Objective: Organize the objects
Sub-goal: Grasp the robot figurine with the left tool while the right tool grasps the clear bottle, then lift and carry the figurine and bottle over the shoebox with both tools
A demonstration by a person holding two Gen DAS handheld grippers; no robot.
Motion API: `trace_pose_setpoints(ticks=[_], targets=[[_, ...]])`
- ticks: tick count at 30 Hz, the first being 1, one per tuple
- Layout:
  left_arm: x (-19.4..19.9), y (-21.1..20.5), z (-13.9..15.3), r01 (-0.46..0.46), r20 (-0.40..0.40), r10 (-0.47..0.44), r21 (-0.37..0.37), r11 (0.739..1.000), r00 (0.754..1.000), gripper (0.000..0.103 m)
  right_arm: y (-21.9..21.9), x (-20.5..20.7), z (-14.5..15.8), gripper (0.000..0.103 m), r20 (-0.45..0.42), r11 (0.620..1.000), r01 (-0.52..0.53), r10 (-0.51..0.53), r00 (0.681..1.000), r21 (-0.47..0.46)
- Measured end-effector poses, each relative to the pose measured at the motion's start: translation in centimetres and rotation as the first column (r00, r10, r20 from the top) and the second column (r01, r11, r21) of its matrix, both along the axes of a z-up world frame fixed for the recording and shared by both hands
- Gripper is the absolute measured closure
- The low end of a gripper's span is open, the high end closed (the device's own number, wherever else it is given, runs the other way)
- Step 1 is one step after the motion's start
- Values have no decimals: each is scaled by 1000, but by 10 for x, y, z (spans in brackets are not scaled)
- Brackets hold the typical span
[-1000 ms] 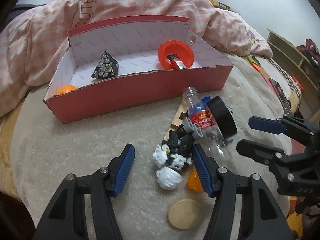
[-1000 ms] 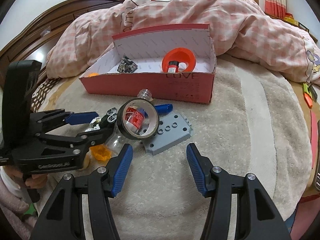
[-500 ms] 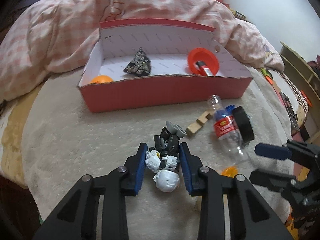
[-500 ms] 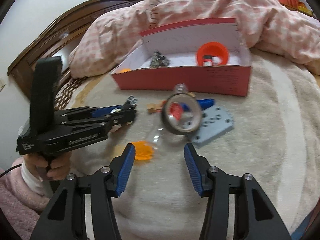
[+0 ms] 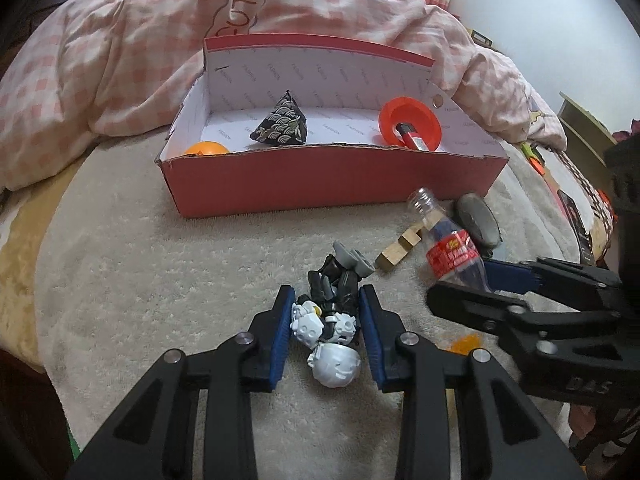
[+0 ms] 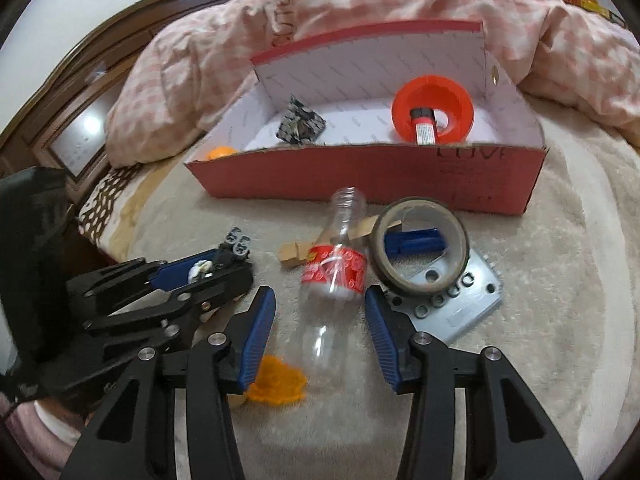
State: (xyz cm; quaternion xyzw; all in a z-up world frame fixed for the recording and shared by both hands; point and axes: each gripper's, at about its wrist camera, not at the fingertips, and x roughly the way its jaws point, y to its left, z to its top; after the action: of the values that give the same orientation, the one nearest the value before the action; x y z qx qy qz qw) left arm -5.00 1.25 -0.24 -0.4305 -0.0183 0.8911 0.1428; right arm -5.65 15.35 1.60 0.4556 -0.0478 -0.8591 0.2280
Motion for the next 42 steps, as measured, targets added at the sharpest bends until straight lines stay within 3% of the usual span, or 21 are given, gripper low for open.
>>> trace_pose_setpoints(ticks=[3,7,19,42], targets=[[0,0,-1,0,-4,0,-3,1000,1000,71,-2,-1,-2,54,-15,1000,7,-7,1000,12],[0,0,-1,0,-5,0,-5,1000,1000,71,-2,1,-3,71,-47,997,18,-14,999,72],[0,1,-2,5,-17,-5,-16,1000,1000,71,4,19,-3,71,-47,991,-53,59,997,120],[1,0,-3,5,-32,-5,-12,1000,999,70,3,23,-4,71,-110,992,-36,50,993,120]])
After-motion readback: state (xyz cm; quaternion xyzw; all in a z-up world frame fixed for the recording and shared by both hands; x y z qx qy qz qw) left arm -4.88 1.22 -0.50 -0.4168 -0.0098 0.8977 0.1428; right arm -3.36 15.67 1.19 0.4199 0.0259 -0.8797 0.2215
